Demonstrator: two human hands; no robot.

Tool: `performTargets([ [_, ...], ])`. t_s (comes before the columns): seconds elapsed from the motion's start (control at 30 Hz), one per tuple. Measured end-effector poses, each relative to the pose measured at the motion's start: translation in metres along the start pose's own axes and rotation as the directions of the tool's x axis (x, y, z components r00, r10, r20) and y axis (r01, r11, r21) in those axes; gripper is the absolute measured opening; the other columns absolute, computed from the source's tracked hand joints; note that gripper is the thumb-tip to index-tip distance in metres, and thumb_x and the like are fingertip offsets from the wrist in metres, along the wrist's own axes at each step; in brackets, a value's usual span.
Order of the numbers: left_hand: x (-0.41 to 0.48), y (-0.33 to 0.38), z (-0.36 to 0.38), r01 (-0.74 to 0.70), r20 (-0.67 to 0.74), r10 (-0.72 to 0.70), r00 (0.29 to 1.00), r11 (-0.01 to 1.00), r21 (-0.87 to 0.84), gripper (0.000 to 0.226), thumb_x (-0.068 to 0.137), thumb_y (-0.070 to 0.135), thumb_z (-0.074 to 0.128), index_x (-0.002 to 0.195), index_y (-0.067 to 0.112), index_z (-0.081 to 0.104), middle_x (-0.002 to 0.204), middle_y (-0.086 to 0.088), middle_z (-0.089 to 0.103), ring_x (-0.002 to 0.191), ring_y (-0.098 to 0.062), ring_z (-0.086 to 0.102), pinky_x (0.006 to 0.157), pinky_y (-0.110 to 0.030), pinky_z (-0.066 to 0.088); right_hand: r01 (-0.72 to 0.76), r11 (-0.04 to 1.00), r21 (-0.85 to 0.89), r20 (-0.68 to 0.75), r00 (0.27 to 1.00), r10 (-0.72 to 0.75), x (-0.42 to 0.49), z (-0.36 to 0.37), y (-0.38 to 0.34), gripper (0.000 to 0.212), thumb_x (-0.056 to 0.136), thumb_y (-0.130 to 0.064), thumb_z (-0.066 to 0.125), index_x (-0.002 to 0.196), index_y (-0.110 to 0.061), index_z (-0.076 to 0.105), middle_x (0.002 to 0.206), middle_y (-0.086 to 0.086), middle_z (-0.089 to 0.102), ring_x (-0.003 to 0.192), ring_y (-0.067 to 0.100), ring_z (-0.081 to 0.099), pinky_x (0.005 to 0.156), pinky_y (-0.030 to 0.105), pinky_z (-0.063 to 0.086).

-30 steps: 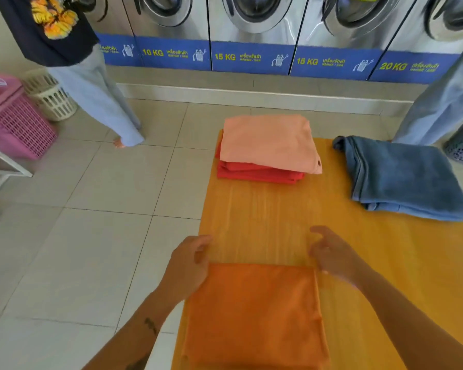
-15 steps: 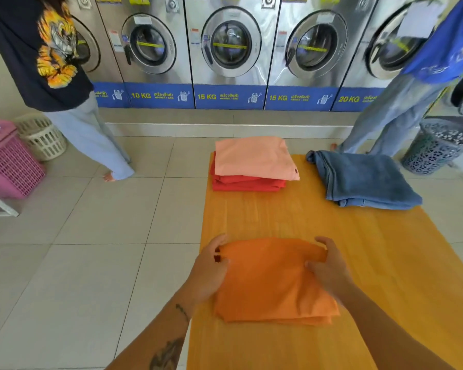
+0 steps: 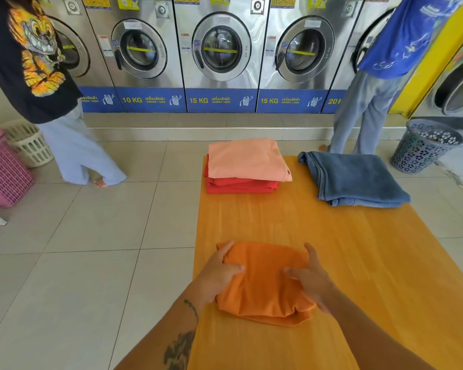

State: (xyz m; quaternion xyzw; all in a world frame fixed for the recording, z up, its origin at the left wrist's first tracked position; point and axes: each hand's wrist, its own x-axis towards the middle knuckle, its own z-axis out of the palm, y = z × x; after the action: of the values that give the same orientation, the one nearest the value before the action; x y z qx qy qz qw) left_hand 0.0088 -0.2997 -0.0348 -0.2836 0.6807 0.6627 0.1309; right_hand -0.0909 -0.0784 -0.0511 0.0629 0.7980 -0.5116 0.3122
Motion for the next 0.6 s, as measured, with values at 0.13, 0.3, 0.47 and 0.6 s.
performTargets([
  [0.13,0.002,-0.006,-0.005,-0.077,-0.090,0.082,0.992,0.995,0.065,0.060,0.092,0.015,0.054,0.141,0.045,0.042,0.150,0.003,0.034,0.123,-0.020,0.043,0.098,-0.037,0.043,0.086,0.985,-0.153,-0.002,0.996,-0.087,-0.008,0.010,0.004,0.089,0.081,-0.012,0.071,0.151,-0.039,0.021,0.148,0.009,0.041,0.121,0.025,0.050,0.095,0.035,0.044],
  [0.3,0.012,0.002,-0.020,-0.085,-0.092,0.091,0.992,0.994,0.071,0.048,0.094,0.016,0.056,0.130,0.047,0.055,0.148,0.005,0.038,0.128,-0.021,0.042,0.108,-0.044,0.039,0.228,0.949,-0.218,0.010,0.973,-0.231,0.002,0.006,-0.016,0.067,0.081,0.001,0.061,0.124,-0.048,0.045,0.124,-0.004,0.053,0.091,0.005,0.056,0.065,0.017,0.045],
  [0.47,0.028,0.046,-0.045,-0.110,-0.153,0.110,0.982,0.994,0.009,0.036,0.094,0.016,0.060,0.114,0.045,0.068,0.140,0.005,0.047,0.125,-0.024,0.047,0.108,-0.053,0.040,0.301,0.947,-0.113,0.065,0.953,-0.295,0.036,-0.021,-0.082,0.051,0.087,-0.001,0.060,0.111,-0.046,0.062,0.117,-0.005,0.057,0.096,0.019,0.061,0.074,0.038,0.057],
  [0.6,0.051,0.096,-0.059,-0.228,-0.242,0.225,0.944,0.974,0.015,0.034,0.097,0.019,0.057,0.119,0.043,0.065,0.139,0.006,0.050,0.123,-0.024,0.050,0.106,-0.053,0.043,0.387,0.919,-0.077,0.063,0.922,-0.383,0.074,-0.032,-0.144,0.050,0.088,-0.003,0.063,0.113,-0.046,0.063,0.123,-0.008,0.054,0.105,0.020,0.058,0.082,0.040,0.054],
])
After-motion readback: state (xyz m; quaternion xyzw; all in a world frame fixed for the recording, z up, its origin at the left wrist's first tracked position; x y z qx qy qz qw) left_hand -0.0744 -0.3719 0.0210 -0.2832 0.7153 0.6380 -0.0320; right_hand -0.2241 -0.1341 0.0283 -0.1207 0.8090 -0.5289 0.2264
